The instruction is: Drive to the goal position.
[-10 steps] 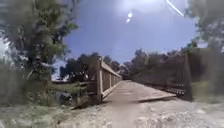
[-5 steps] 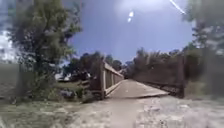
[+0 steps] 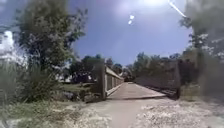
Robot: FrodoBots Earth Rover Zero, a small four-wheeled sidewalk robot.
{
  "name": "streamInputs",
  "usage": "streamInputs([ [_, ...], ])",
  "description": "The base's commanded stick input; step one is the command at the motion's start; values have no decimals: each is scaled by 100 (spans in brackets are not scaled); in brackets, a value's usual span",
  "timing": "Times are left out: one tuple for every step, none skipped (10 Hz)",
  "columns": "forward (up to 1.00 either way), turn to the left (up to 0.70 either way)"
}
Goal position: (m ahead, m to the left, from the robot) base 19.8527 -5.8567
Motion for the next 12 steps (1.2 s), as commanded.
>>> streamInputs([
  [85,0],
  [85,0],
  [85,0],
  [85,0],
  [85,0],
  [85,0],
  [85,0],
  [85,0],
  [85,0],
  [85,0],
  [85,0],
  [85,0],
])
